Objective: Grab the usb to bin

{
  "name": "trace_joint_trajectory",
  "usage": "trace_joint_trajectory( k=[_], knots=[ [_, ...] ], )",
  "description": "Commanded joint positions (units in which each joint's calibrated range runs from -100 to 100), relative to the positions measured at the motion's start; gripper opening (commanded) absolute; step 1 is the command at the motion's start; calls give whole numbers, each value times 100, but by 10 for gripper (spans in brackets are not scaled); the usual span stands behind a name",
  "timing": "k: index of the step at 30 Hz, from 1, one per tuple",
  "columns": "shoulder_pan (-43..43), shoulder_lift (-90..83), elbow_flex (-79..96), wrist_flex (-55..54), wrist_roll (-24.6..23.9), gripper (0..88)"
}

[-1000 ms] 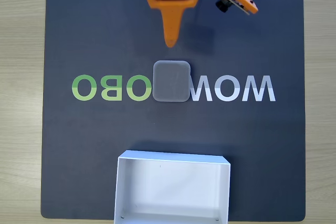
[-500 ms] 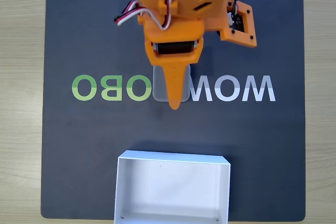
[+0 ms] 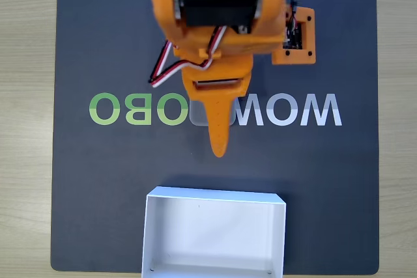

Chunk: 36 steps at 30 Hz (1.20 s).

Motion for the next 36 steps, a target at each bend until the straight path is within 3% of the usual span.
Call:
trace_joint_trajectory(
  k=[1,11,36],
  knots=[
    [155,76,-185,68,124,604],
    [197,246,177,24,387,582],
    [-39,2111,-465,-761,350,583]
  ],
)
